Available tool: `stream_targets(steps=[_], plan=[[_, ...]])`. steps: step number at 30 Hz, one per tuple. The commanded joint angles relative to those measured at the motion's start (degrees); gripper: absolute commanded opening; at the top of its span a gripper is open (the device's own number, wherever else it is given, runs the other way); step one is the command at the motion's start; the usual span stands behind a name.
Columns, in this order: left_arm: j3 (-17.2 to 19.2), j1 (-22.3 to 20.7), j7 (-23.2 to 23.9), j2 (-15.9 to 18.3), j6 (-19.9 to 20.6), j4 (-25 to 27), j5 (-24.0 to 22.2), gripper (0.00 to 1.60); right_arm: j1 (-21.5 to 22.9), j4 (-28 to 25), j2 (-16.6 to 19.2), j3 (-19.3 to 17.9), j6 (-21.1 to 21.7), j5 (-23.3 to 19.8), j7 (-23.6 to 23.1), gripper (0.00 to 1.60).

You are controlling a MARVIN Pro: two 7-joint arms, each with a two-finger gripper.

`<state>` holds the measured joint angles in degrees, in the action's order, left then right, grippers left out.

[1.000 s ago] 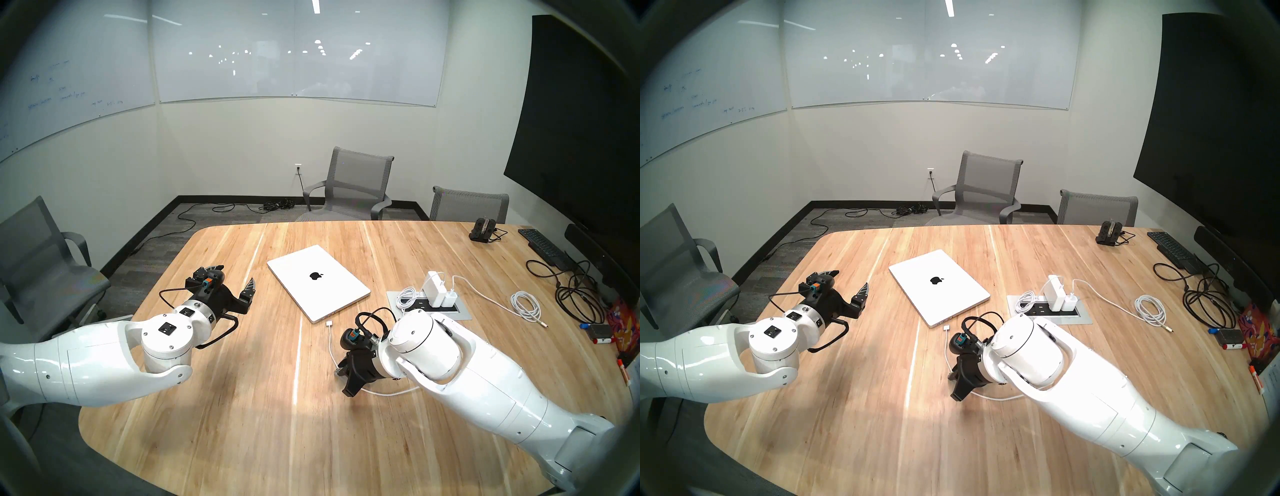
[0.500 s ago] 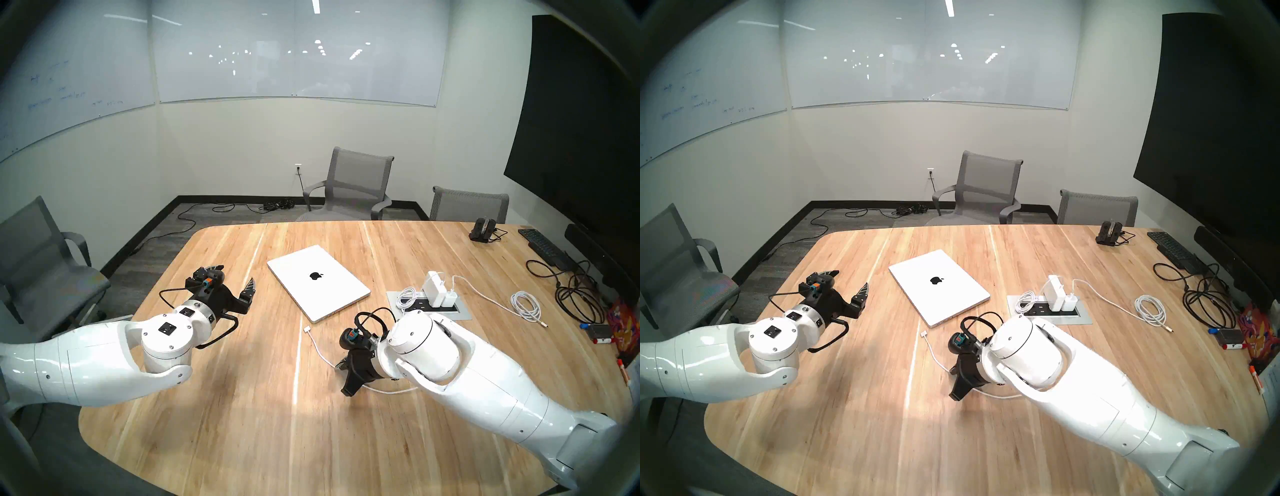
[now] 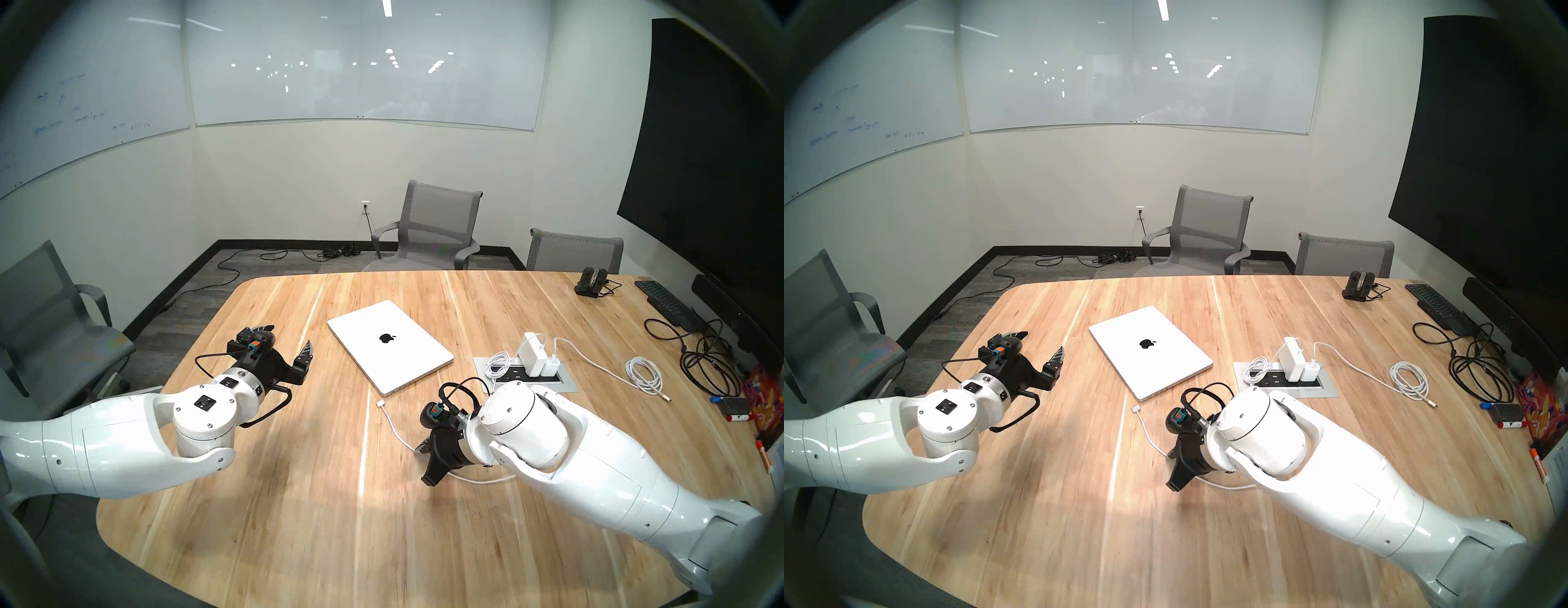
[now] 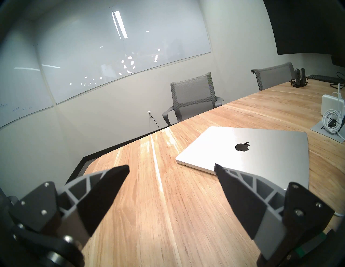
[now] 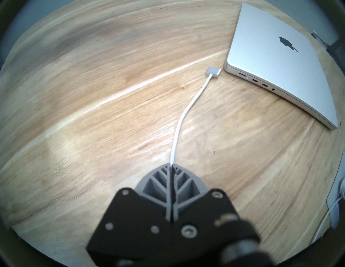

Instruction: Plug the charging cable into the port of a MacBook

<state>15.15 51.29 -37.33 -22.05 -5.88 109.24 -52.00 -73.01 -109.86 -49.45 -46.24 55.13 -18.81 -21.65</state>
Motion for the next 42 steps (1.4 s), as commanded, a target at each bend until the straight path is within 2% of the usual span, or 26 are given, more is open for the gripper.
stream_targets(steps=[1,11,17,30,42], plan=[[0.76,-0.8,0.05,-0.08,-0.21,0.12,-0.11,1.6,0.06,-3.32,3.12,-1.17,-0.13,-2.95,1.24,0.0],[0.76,-0.81,0.07,-0.08,-0.21,0.12,-0.12,1.6,0.46,-5.44,6.27,-0.91,-0.13,-7.6,3.43,0.0],[0.76,-0.81,0.07,-0.08,-0.21,0.12,-0.13,1.6,1.09,-5.61,6.98,-0.49,-0.13,-9.76,4.28,0.0],[0.76,-0.81,0.07,-0.08,-0.21,0.12,-0.13,1.6,4.76,-1.49,6.1,3.18,-0.13,-13.32,7.71,0.0],[0.77,-0.81,0.08,-0.08,-0.21,0.12,-0.13,1.6,7.16,0.08,6.12,5.71,-0.13,-15.91,9.87,0.0]])
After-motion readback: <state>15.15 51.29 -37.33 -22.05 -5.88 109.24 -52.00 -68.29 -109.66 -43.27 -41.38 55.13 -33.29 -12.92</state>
